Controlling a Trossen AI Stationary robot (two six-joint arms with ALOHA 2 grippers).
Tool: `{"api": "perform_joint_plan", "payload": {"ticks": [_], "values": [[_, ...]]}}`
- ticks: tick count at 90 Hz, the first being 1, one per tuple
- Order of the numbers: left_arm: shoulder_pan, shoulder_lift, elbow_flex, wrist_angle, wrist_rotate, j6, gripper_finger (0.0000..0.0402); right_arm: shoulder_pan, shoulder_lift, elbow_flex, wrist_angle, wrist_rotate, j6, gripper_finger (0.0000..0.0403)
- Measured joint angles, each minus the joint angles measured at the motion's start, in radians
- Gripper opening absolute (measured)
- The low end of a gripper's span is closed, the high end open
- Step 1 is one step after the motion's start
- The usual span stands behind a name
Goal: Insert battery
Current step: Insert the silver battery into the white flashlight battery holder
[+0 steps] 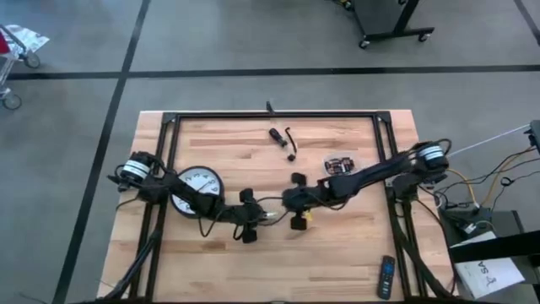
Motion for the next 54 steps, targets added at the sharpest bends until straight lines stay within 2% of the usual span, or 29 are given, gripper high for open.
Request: {"api": "perform_joint_plan", "payload": {"ticks": [14, 22, 32, 54], "values": [[0.000, 0.000, 0.000, 0.000, 0.000, 0.000, 0.0075, 0.000, -0.126, -0.012, -0.346, 0.020, 0.148, 0.0002], [0.000, 0.000, 0.000, -0.001, 0.000, 0.000, 0.0075, 0.000, -0.183, -0.034, -0.452, 0.019, 0.199, 0.0002], [0.001, 0.000, 0.000, -0.001, 0.000, -0.001, 0.0076, -0.003, -0.219, -0.091, -0.494, 0.020, 0.209, 0.0002], [0.001, 0.000, 0.000, -0.007, 0.001, -0.011, 0.0098, -0.039, -0.199, -0.216, -0.491, 0.010, 0.278, 0.0003]]}}
